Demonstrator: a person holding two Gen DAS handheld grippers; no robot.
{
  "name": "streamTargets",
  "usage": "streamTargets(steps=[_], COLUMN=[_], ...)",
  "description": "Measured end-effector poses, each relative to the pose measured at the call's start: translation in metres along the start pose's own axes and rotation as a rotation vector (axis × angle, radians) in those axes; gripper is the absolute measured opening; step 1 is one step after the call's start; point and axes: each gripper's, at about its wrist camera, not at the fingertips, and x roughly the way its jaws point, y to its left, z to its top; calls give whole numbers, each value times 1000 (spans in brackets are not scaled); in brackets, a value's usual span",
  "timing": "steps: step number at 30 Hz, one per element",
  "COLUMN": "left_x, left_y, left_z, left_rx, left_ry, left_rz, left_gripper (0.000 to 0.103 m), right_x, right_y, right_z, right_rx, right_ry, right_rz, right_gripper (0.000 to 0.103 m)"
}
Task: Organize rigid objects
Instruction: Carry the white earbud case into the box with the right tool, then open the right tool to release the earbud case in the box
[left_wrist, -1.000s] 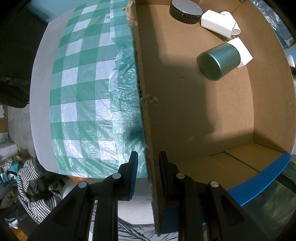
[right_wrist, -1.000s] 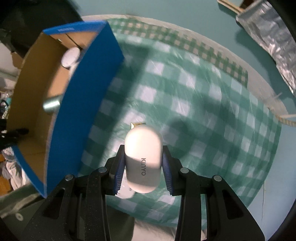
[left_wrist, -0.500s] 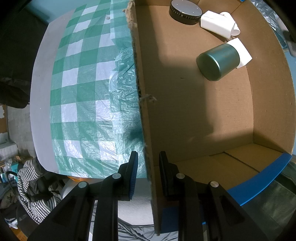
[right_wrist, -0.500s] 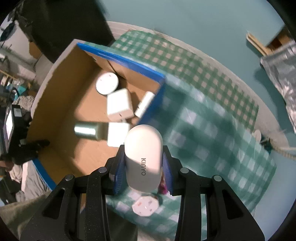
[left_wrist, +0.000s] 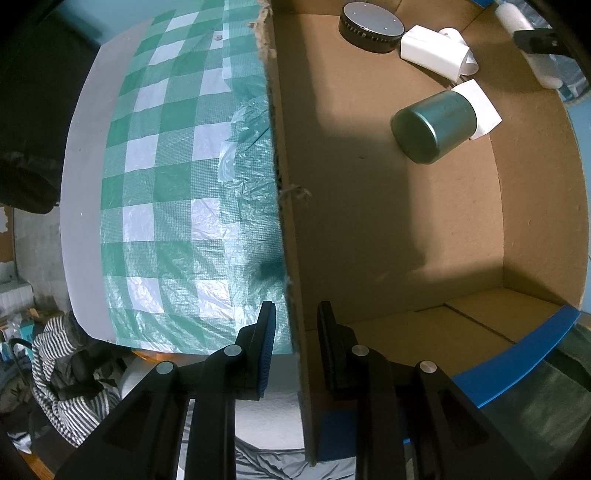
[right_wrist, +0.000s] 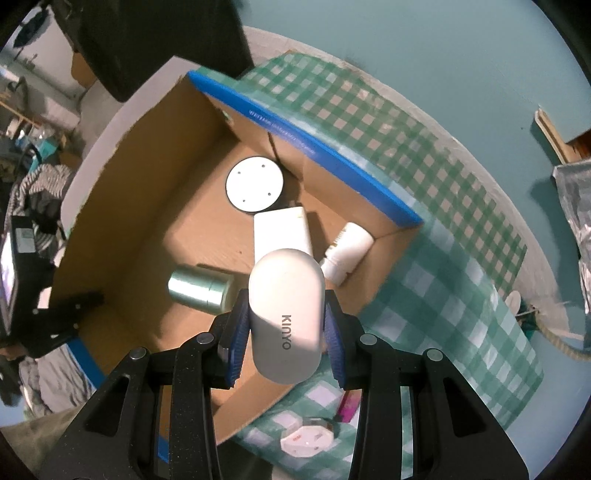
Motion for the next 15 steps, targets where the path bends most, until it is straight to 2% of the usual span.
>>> streamTargets(steps=[15], left_x=[0], left_y=[0], left_z=[-1], left_rx=[0], left_ry=[-1], left_rz=[2], left_gripper=[23], right_x=[29], right_y=[3], right_z=[-1], right_rx=[-18], right_ry=[47], right_rz=[-17], right_gripper=[37])
